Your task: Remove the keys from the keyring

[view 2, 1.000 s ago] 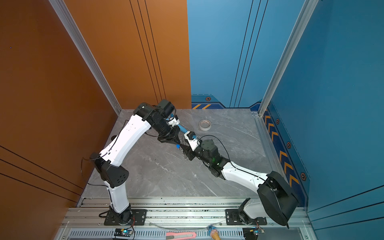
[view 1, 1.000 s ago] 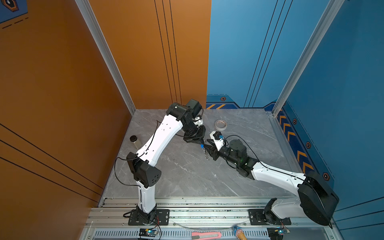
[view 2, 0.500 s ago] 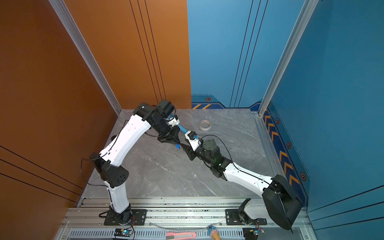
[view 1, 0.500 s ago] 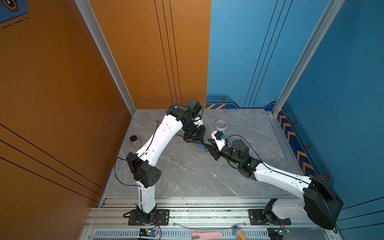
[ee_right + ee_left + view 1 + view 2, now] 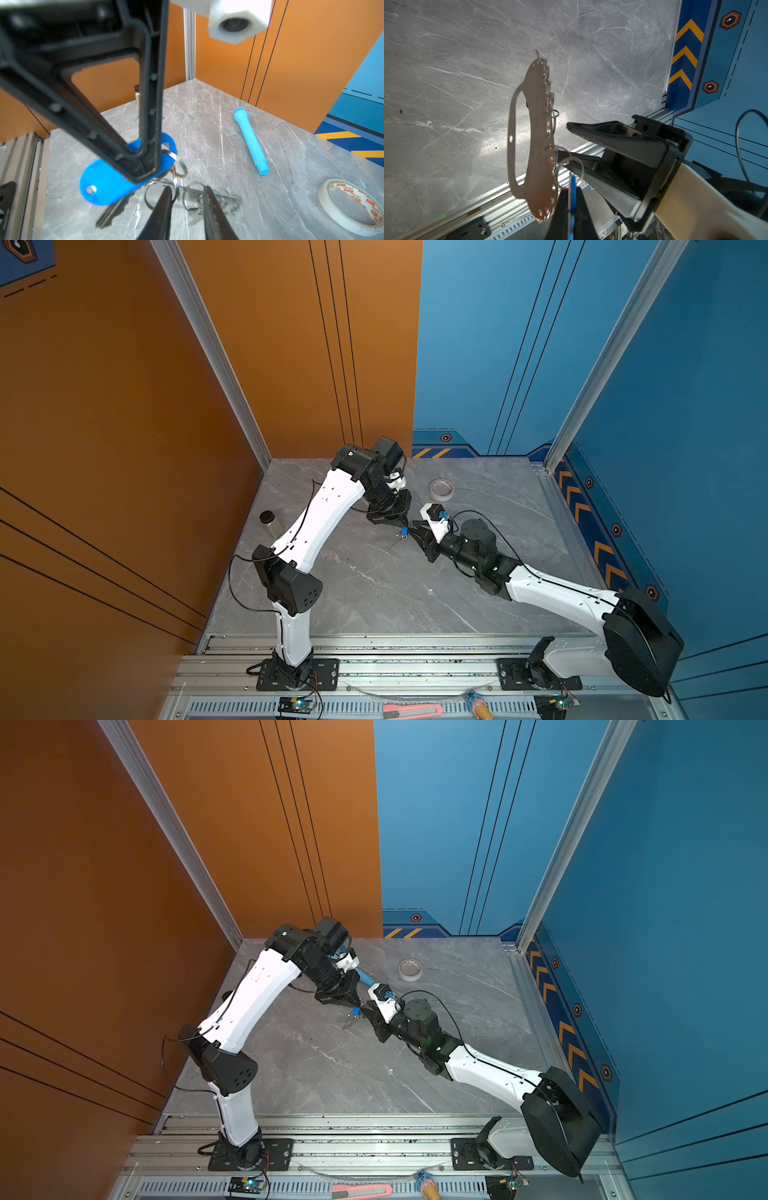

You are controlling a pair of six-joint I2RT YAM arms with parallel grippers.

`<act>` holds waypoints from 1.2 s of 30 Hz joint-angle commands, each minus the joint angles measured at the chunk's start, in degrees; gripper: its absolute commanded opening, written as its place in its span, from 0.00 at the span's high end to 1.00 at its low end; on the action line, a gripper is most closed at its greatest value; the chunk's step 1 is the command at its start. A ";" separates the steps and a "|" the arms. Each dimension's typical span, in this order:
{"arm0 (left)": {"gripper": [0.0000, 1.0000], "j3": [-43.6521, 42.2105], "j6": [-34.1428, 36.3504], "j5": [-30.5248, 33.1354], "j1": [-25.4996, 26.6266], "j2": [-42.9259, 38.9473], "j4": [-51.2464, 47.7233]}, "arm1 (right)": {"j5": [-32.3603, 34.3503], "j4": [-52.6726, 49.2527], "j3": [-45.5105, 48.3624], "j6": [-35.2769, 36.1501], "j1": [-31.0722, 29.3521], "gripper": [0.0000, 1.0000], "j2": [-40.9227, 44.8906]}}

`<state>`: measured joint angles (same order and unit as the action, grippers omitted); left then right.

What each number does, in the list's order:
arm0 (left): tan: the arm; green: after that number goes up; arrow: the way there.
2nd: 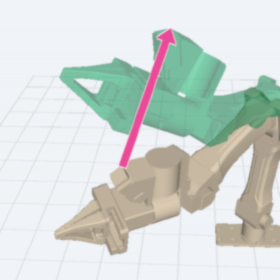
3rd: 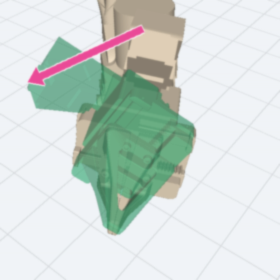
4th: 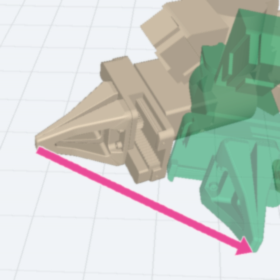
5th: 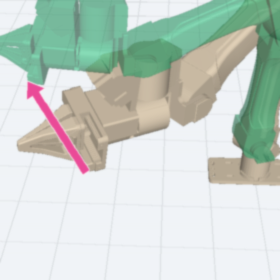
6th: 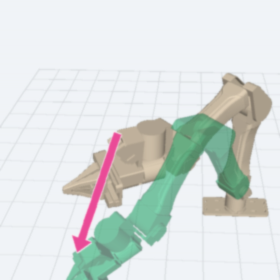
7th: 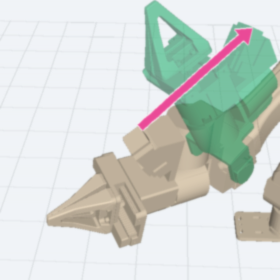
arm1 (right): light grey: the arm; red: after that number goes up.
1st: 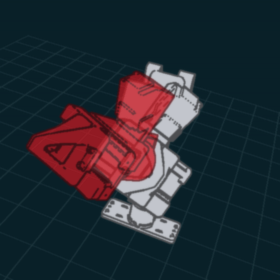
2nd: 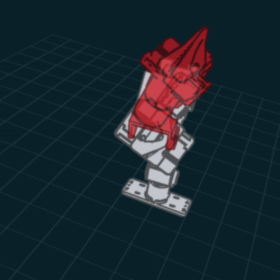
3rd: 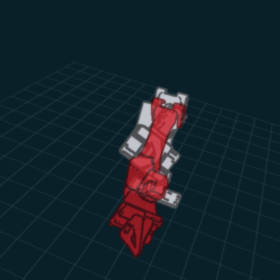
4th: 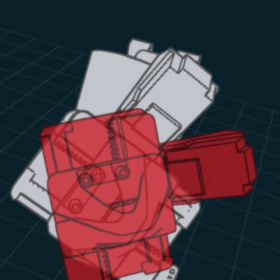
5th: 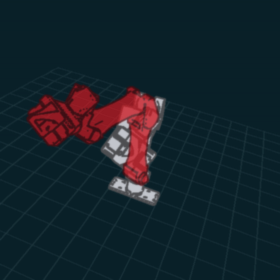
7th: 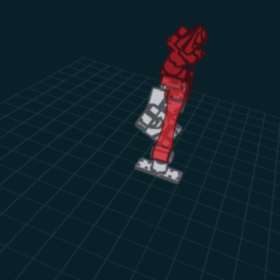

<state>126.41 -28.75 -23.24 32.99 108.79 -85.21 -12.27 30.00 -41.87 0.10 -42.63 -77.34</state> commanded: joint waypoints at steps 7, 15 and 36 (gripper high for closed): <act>1.00 1.74 0.15 -1.80 -0.30 -0.95 -0.91 | -1.62 1.25 -3.59 0.24 0.70 0.81 -1.77; 1.00 1.47 0.45 -1.43 -0.54 -1.46 -0.93 | -2.56 0.29 -4.65 0.18 0.79 0.88 -1.79; 1.00 6.07 1.40 0.50 -2.99 -1.39 -3.33 | -2.87 -3.72 -3.99 5.96 -0.53 1.00 0.36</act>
<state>129.91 -28.49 -22.79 30.74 108.77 -87.33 -14.81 29.93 -44.84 4.19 -42.85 -78.00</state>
